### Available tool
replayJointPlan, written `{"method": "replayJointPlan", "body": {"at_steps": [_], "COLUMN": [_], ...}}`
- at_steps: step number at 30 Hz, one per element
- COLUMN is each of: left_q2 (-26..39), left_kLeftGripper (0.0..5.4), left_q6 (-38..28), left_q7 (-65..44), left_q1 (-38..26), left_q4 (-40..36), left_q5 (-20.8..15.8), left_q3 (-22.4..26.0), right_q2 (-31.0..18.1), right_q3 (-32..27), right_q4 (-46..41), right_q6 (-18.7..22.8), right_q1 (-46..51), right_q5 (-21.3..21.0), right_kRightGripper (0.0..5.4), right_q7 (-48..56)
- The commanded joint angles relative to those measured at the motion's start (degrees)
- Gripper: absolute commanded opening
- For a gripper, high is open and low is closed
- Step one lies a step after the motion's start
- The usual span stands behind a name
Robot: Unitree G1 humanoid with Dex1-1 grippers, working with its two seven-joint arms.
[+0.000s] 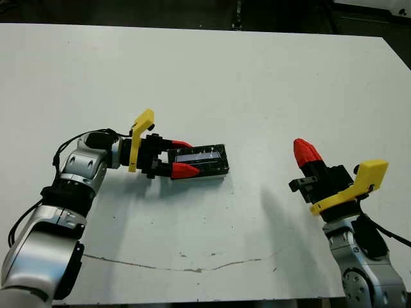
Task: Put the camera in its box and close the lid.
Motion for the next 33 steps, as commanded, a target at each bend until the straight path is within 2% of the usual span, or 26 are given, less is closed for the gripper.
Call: {"method": "replayJointPlan", "body": {"at_steps": [1,20,28,33], "left_q2": [6.8,9.8,5.3,0.6], "left_kLeftGripper": [3.14,3.12,2.05,1.32], "left_q6": [1.4,0.1,-1.1,-2.7], "left_q7": [2.8,-0.2,1.4,3.8], "left_q1": [2.6,1.9,0.2,-1.6], "left_q4": [4.1,8.1,9.9,10.8], "left_q5": [3.0,0.5,1.5,4.2], "left_q3": [1.8,4.4,3.6,1.0], "right_q2": [-0.6,-0.8,-0.9,-0.8], "right_q3": [-0.2,-0.4,-0.2,-0.2], "right_q4": [0.4,0.4,0.4,0.6], "right_q6": [0.6,0.9,0.9,0.3], "right_q1": [0.5,0.6,0.4,0.5], "right_q5": [-0.3,0.0,0.0,-0.3], "right_kRightGripper": [0.0,0.0,0.0,0.0], "right_q7": [-0.3,0.2,0.1,0.2]}}
